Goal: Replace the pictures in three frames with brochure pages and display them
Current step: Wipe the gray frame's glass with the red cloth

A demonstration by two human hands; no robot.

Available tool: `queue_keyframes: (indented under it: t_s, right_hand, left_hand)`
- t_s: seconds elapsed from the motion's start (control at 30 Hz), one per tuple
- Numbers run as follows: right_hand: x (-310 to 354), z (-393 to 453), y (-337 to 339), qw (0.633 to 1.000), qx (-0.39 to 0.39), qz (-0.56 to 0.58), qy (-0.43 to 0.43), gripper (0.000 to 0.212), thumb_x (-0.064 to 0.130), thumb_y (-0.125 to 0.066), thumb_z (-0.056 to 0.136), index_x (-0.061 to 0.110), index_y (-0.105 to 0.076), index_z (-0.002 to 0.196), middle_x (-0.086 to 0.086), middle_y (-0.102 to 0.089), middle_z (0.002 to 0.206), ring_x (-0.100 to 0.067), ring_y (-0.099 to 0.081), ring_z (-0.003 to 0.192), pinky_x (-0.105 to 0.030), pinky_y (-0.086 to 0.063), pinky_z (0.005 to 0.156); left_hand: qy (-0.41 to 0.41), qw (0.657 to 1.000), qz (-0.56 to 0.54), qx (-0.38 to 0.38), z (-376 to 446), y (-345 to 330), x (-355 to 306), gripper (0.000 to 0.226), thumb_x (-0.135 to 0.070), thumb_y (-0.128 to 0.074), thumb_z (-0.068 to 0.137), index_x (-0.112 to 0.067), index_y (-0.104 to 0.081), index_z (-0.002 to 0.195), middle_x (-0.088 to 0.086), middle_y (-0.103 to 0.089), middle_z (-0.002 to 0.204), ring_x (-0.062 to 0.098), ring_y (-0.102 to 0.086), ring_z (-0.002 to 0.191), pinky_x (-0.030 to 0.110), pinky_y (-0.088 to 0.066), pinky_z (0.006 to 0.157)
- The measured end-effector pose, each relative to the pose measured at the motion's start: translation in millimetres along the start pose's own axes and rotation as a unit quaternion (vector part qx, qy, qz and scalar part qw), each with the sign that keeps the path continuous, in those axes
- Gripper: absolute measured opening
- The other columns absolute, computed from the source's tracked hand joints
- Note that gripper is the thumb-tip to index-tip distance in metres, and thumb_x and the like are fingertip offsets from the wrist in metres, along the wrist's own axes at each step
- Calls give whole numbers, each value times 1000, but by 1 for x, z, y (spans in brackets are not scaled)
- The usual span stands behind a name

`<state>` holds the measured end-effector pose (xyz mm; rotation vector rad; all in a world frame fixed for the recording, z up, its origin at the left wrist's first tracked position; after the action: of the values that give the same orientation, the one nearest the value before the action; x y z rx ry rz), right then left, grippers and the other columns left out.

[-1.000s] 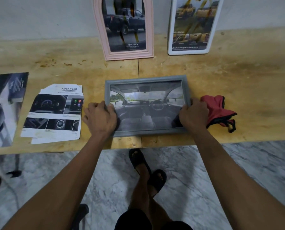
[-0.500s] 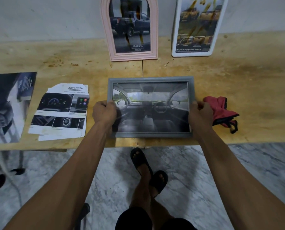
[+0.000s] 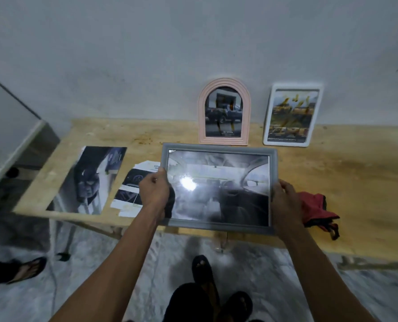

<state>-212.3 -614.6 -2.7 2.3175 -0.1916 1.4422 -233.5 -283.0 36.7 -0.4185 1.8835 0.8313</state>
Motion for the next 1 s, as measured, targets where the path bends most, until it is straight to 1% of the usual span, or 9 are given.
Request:
queue_keyframes:
  t_s: [0.07,0.23,0.4,0.5,0.57,0.67,0.8,0.9,1.0]
  right_hand:
    - [11,-9,-6,1000,22,-5,9,26,37,-48,96,27,-63,115,-3,-64,105,-23,-60,93,-46,-53,86]
    - [35,-14,-23,999,35,14,33,25,19,-50,98,13,-65,117,-10,-65,111,-27,-62,97,-42,-55,85]
    - [64,-14,-67,994,103,3,45,20,14,-46,101,10,-57,117,-10,-61,102,-24,-63,87,-34,-54,61]
    - [81,-7,-109,992,101,-30,72,22,14,-45,100,6,-58,115,-9,-60,97,-17,-59,80,-27,-45,56]
    - [91,-1,-145,990,105,-49,77,22,15,-44,99,7,-60,113,-8,-61,96,-21,-59,83,-28,-43,58]
    - [108,8,-203,988,109,-73,82,21,18,-44,97,12,-62,105,-8,-64,96,-26,-60,87,-36,-49,66]
    - [127,28,-271,986,97,-103,93,17,12,-42,98,13,-59,97,-6,-62,92,-27,-56,84,-34,-42,64]
    - [135,49,-306,988,56,-118,78,20,17,-41,102,12,-59,110,-9,-61,100,-29,-57,91,-32,-42,62]
    - [141,67,-333,991,34,-119,53,26,17,-41,101,14,-55,123,-10,-59,109,-30,-58,98,-37,-49,77]
  left_hand:
    - [6,1000,-24,5,-1,15,-7,51,-28,-53,102,-13,-36,56,-5,-31,45,8,-28,41,20,-24,40]
    - [7,998,-24,59,20,40,-13,30,-23,-54,97,-12,-53,70,6,-44,66,19,-39,68,31,-36,64]
    - [-10,996,-16,90,69,62,-23,18,-21,-55,100,-12,-68,89,2,-58,79,17,-51,76,32,-43,73]
    - [-16,997,-25,73,112,79,-25,20,-16,-57,99,-22,-67,84,-4,-62,79,15,-54,79,30,-43,77]
    - [-23,997,-25,66,143,90,-28,22,-11,-57,99,-25,-64,83,-2,-64,84,17,-56,87,28,-42,82]
    - [-23,997,-18,66,196,103,-34,17,-7,-54,100,-21,-64,102,4,-65,101,20,-57,96,29,-44,88]
    - [0,997,1,79,284,105,-34,27,-16,-54,101,-14,-67,123,6,-70,117,28,-64,109,46,-52,101]
    - [16,995,-13,100,337,94,-35,26,-17,-55,99,-20,-71,119,1,-74,111,28,-67,106,39,-51,97]
    - [17,992,-30,121,373,74,-44,24,-17,-55,98,-28,-75,106,-1,-75,103,26,-70,97,44,-56,92]
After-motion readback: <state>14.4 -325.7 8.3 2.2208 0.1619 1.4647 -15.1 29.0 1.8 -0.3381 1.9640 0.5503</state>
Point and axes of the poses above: each hand's wrist, its own z-axis towards the middle knuckle, its own y-axis out of the back of the hand, x = y × z, the point moved 6 cm from there along z, towards the middle knuckle
